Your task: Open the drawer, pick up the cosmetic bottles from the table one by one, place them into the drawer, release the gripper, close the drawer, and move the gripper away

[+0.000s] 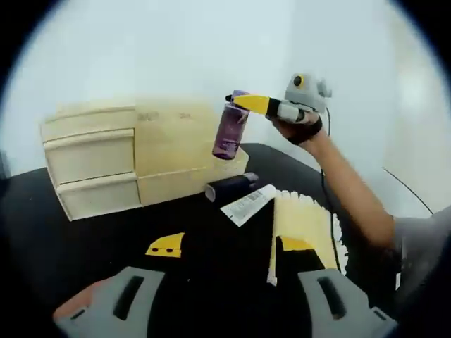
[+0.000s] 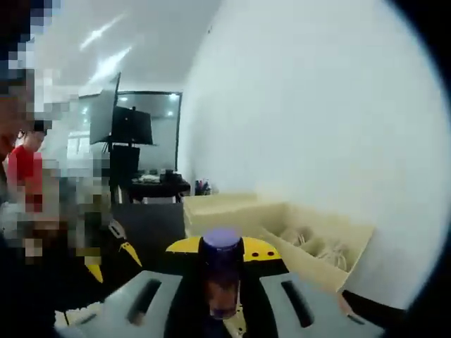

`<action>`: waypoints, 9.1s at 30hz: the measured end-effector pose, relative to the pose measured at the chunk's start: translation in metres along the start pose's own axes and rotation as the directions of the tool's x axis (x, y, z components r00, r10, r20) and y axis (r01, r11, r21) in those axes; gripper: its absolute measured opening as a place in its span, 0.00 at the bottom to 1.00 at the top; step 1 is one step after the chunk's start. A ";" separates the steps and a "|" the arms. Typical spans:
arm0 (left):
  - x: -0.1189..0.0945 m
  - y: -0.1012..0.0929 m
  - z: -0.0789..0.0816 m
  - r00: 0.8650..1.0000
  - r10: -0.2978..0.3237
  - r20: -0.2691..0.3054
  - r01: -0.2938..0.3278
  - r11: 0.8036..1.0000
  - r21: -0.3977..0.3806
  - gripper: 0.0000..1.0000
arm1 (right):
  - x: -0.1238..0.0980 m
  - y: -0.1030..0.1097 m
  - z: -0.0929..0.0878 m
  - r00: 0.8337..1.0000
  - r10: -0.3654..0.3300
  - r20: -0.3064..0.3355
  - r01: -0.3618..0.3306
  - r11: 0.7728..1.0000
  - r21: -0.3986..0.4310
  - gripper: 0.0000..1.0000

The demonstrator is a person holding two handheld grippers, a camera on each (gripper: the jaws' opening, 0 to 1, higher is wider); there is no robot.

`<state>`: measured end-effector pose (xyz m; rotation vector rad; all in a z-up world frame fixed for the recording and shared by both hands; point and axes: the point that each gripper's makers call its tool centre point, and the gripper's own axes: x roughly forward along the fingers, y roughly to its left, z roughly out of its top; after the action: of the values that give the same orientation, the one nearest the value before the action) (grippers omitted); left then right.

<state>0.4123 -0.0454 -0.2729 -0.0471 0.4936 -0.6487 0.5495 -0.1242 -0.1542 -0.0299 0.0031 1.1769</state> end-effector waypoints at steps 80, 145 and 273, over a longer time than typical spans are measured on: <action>0.001 -0.021 -0.012 0.999 0.011 -0.043 -0.011 1.000 0.014 0.38 | -0.018 -0.054 -0.062 0.664 -0.617 -0.422 0.594 0.778 -0.204 0.17; 0.003 -0.023 -0.013 0.998 -0.007 -0.056 0.010 0.998 0.058 0.36 | -0.023 -0.038 -0.079 0.604 -0.668 -0.434 0.644 0.730 -0.228 0.15; -0.010 -0.053 0.022 0.957 -0.219 0.192 0.207 0.975 0.079 0.67 | -0.183 0.108 -0.105 0.930 -0.352 -0.104 0.359 0.814 0.457 0.02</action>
<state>0.3853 -0.0842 -0.2393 -0.1105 0.2762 -0.8600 0.3809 -0.2545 -0.2586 0.3786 0.2867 0.7715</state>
